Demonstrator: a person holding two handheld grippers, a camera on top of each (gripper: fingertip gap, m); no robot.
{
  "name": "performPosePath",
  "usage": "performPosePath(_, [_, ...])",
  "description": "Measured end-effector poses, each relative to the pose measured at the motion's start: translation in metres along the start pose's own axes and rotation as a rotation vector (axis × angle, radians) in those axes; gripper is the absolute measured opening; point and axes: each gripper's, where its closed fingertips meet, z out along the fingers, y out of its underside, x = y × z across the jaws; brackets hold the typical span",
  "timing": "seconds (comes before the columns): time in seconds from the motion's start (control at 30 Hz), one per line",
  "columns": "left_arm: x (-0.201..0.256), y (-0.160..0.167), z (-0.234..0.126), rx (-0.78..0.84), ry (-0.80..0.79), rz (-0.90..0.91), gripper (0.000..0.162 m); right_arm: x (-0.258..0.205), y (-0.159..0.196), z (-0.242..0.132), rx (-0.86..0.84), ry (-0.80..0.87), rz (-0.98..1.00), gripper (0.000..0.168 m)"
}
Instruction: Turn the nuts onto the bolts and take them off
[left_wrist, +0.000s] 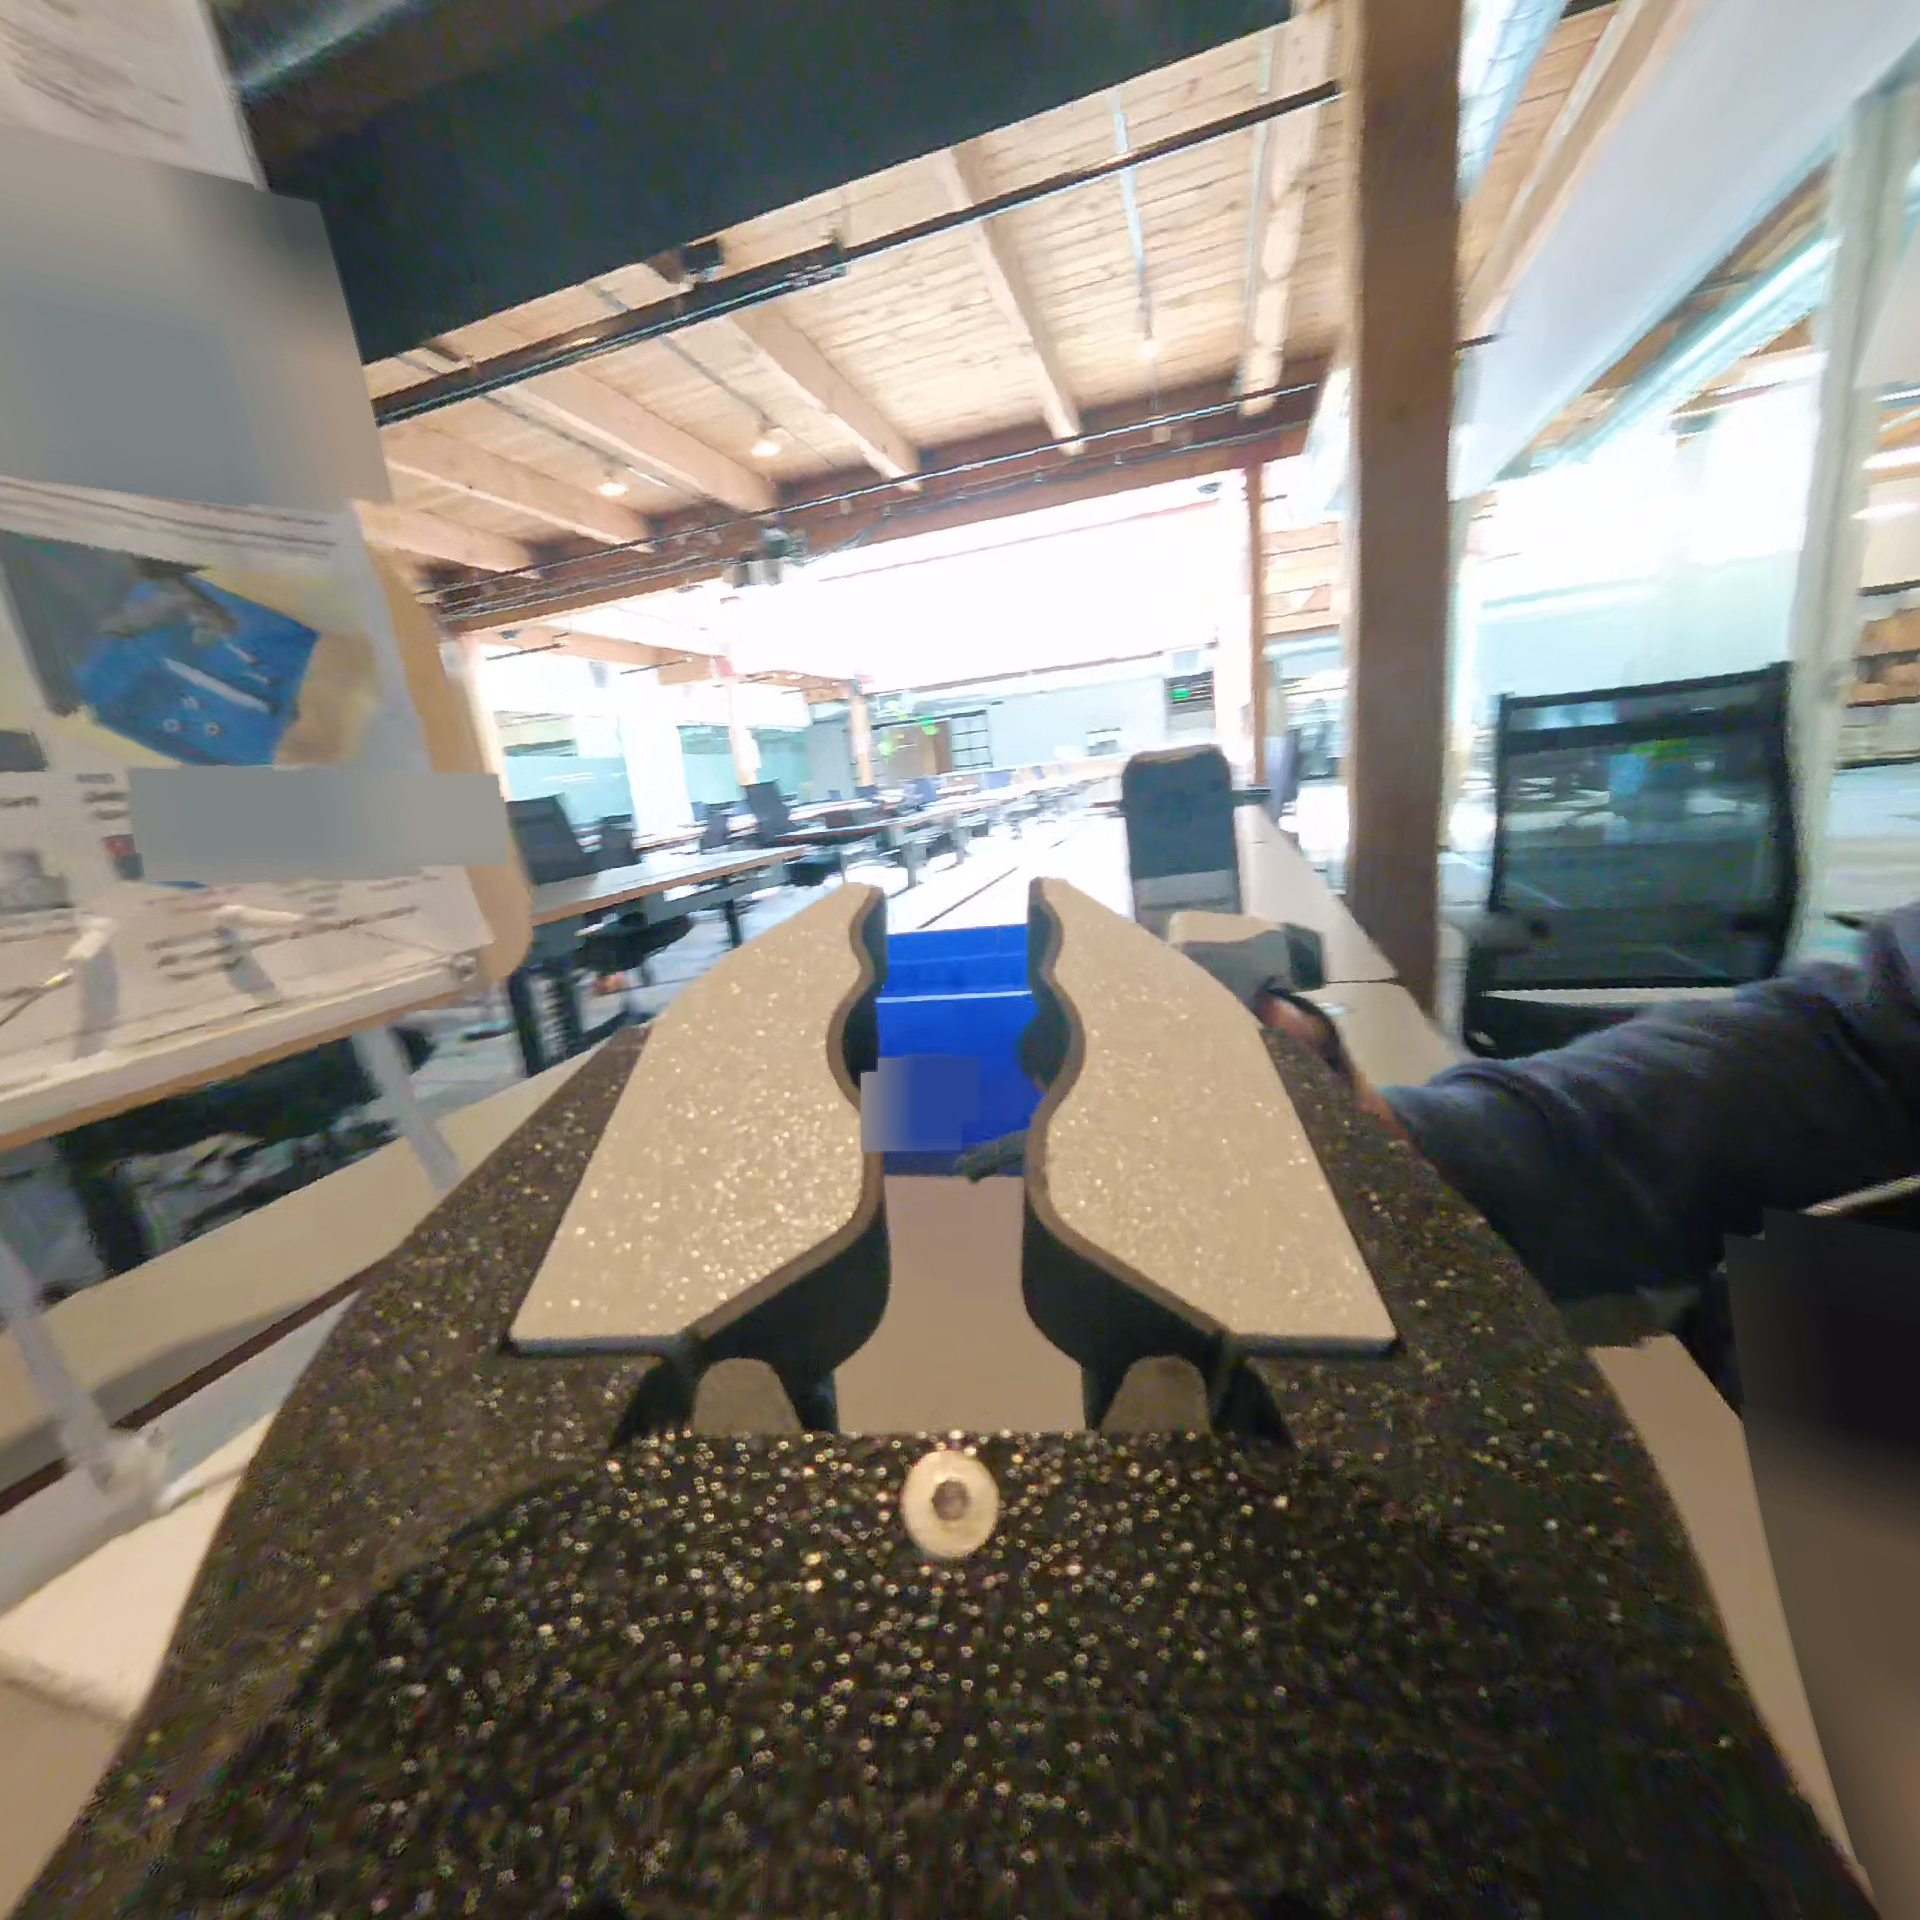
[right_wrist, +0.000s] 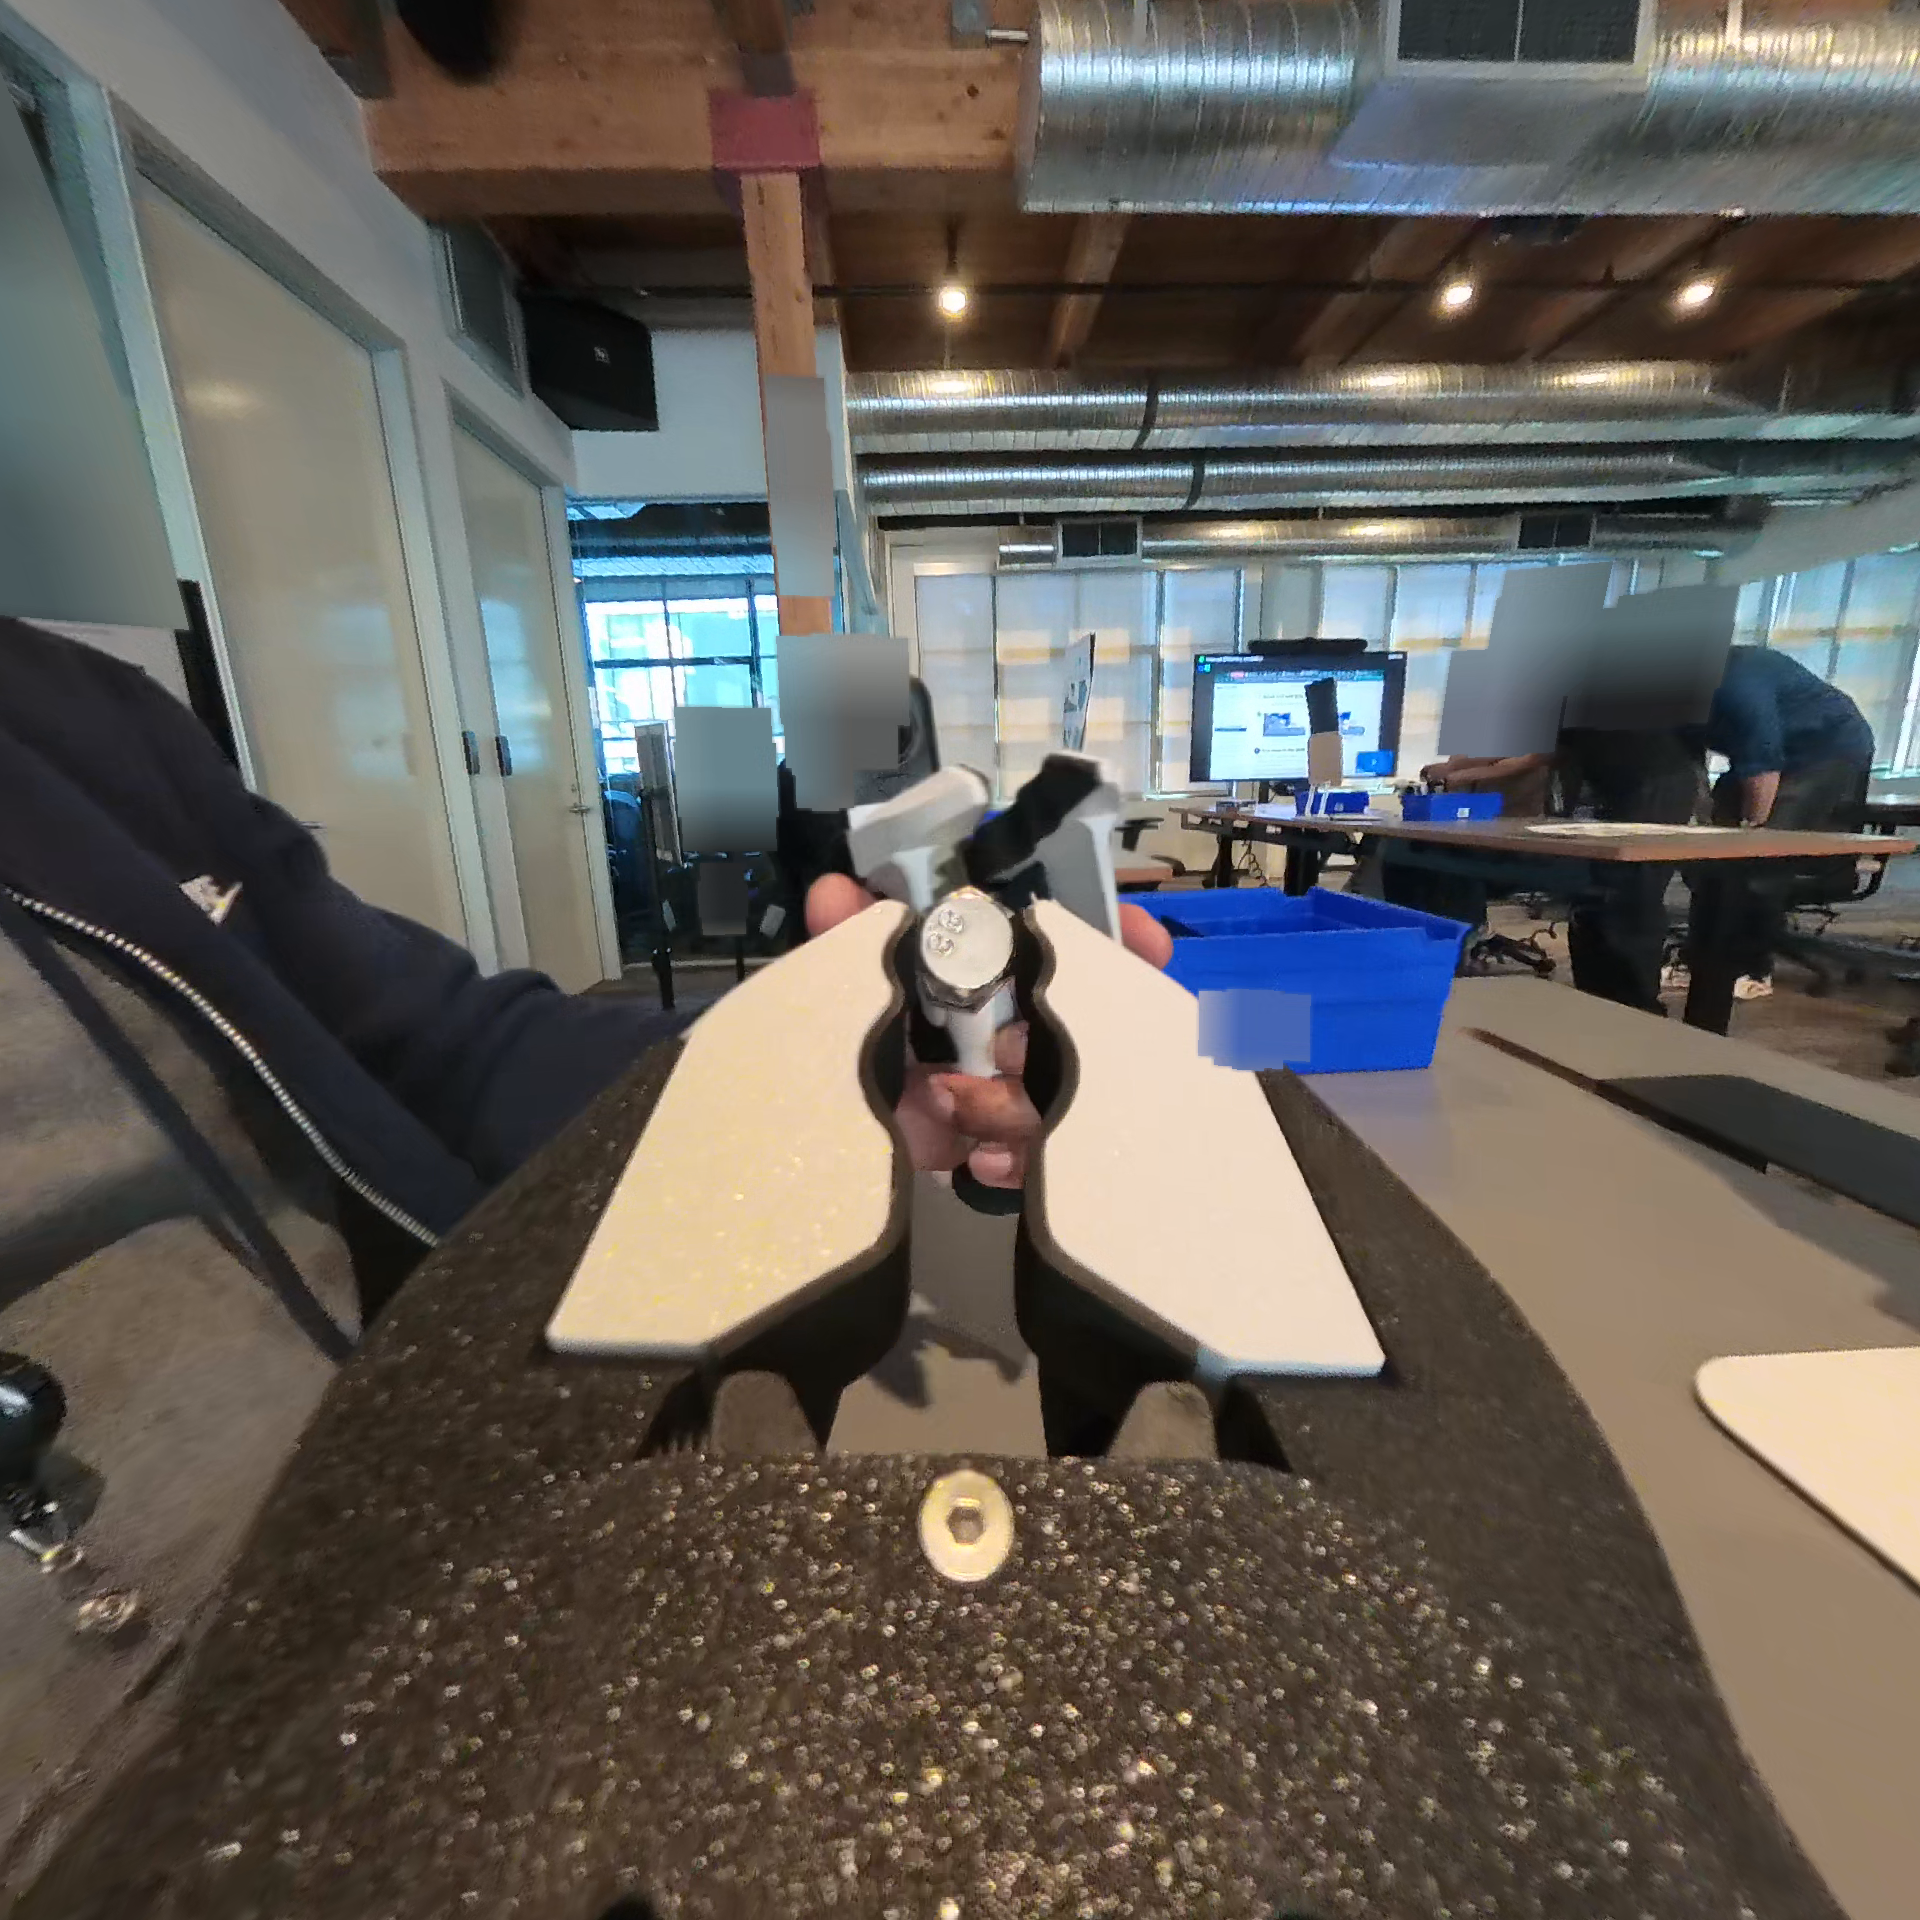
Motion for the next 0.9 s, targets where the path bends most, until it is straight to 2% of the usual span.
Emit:
performPosePath(0.1, [0.007, -0.001, 0.014, -0.022, 0.184, -0.014, 0.027, 0.016, -0.008, -0.003, 0.013, -0.003, -0.006, 0.017])
performPosePath(0.2, [-0.006, 0.022, 0.020, -0.086, 0.251, -0.057, 0.036, 0.038, -0.006, -0.003, -0.014, 0.019, -0.012, 0.016])
performPosePath(0.33, [-0.029, 0.039, 0.010, 0.028, 0.141, -0.180, 0.036, 0.060, 0.004, -0.004, -0.018, 0.042, 0.021, 0.017])
performPosePath(0.47, [-0.015, 0.056, 0.004, -0.017, 0.135, -0.142, 0.036, 0.056, 0.012, -0.005, 0.021, 0.052, 0.084, 0.017])
performPosePath(0.63, [-0.009, 0.040, 0.009, 0.100, 0.123, -0.237, 0.036, 0.037, 0.008, 0.000, 0.050, 0.030, 0.083, 0.017])
performPosePath(0.9, [0.004, 0.039, 0.009, 0.102, 0.144, -0.176, 0.027, 0.028, 0.004, 0.003, 0.081, 0.018, 0.094, 0.017])
